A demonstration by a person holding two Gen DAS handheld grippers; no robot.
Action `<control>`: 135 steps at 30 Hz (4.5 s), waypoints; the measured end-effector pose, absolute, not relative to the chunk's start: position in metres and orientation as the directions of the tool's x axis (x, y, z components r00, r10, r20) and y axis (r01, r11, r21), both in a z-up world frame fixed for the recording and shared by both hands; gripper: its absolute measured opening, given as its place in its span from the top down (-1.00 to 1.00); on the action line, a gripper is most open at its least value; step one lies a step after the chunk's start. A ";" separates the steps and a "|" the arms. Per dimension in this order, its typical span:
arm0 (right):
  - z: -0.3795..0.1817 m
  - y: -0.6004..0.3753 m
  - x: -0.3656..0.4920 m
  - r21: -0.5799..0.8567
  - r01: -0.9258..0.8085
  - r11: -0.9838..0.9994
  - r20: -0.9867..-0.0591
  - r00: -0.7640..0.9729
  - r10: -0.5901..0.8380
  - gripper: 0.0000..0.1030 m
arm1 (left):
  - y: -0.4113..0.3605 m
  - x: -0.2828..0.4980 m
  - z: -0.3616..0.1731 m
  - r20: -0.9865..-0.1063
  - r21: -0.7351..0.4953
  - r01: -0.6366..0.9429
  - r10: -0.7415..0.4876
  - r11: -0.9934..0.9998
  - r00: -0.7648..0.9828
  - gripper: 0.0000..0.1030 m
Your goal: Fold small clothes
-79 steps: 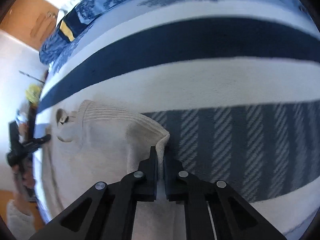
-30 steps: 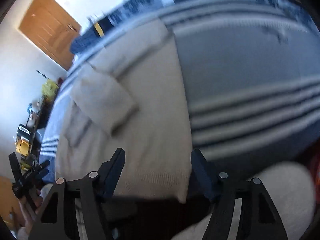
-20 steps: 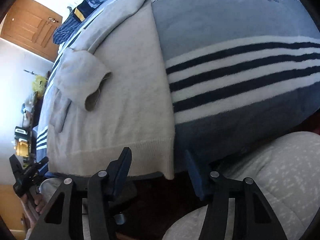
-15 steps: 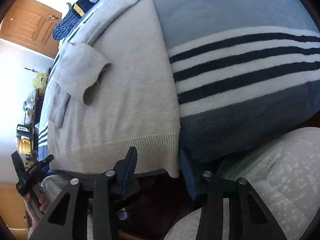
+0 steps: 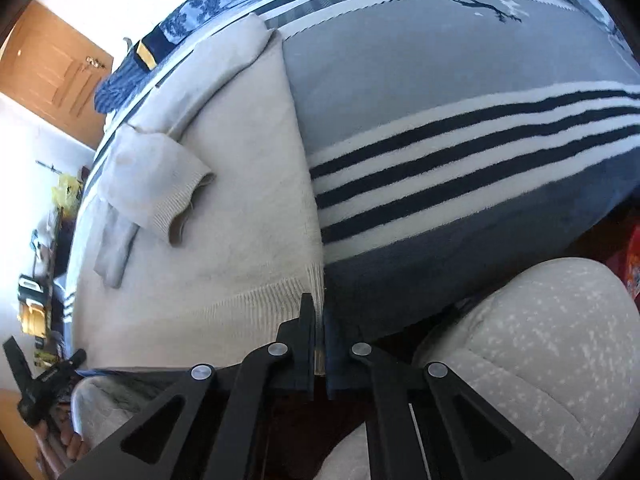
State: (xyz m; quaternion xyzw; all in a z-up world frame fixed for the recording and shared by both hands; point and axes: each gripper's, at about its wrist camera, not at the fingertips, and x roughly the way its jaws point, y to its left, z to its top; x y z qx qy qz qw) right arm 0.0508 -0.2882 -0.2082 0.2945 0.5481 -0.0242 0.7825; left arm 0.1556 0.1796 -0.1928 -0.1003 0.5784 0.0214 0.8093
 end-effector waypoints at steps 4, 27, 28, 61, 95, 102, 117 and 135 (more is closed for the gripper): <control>-0.213 -0.282 0.056 0.407 0.369 0.836 -0.892 0.357 0.276 0.97 | 0.179 0.154 -0.188 -0.944 -0.127 -0.158 -0.070 0.979 0.321 0.94; -0.166 -0.288 0.043 0.414 0.348 0.841 -0.848 0.483 0.217 -0.12 | 0.176 0.116 -0.154 -0.892 -0.106 -0.101 -0.049 0.989 0.449 0.12; -0.156 -0.290 0.041 0.434 0.331 0.838 -0.828 0.514 0.225 -0.21 | 0.173 0.112 -0.139 -0.873 -0.113 -0.092 -0.055 0.989 0.484 -0.01; -0.109 -0.313 0.395 0.469 0.099 0.877 -0.739 0.588 0.329 -0.71 | 0.112 0.510 -0.118 -0.841 -0.009 0.010 -0.013 1.000 0.541 -0.50; -0.090 -0.303 0.431 0.343 0.095 0.935 -0.763 0.608 0.218 0.89 | 0.135 0.486 -0.111 -0.789 -0.259 -0.021 -0.199 0.966 0.581 0.90; -0.059 -0.291 0.272 0.390 0.071 0.918 -0.709 0.660 0.250 0.89 | 0.154 0.331 -0.103 -0.784 -0.267 -0.061 -0.180 0.962 0.594 0.90; -0.179 -0.300 0.109 0.488 0.244 0.838 -0.759 0.592 0.270 0.12 | 0.167 0.193 -0.174 -0.818 -0.303 -0.118 -0.194 0.946 0.542 0.21; -0.143 -0.224 0.059 0.316 0.045 0.948 -0.756 0.616 0.223 -0.25 | 0.120 0.153 -0.165 -0.830 -0.236 -0.002 -0.200 0.972 0.521 -0.04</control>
